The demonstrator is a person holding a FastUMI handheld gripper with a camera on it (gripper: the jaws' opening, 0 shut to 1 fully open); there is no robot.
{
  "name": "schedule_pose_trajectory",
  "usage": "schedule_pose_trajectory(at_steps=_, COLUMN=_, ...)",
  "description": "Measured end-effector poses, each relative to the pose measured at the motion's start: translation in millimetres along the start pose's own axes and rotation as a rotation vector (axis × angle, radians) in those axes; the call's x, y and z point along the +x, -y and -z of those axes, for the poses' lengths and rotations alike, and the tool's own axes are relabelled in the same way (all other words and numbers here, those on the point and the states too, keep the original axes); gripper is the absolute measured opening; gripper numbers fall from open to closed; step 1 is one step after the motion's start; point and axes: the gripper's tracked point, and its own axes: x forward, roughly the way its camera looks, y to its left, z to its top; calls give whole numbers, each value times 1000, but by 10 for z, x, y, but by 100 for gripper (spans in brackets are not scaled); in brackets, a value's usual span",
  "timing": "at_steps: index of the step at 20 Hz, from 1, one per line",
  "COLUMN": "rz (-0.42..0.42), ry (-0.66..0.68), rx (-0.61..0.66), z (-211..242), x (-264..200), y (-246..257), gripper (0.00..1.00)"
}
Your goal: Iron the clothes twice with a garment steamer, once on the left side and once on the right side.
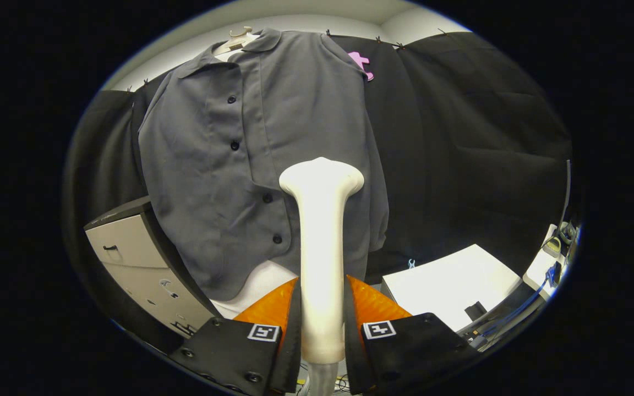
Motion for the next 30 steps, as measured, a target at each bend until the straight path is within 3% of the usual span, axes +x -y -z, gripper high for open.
schedule_pose_trajectory(at_steps=7, rz=9, ry=-48, rx=12, z=227, x=24, y=47, gripper=41)
schedule_pose_trajectory(at_steps=15, rz=31, ry=-32, rx=12, z=177, x=-236, y=60, gripper=41)
schedule_pose_trajectory(at_steps=22, rz=53, ry=44, rx=-8, z=-52, x=-765, y=-157, gripper=41)
schedule_pose_trajectory(at_steps=30, rz=19, ry=230, rx=-58, z=-649, x=-1604, y=-819, gripper=41)
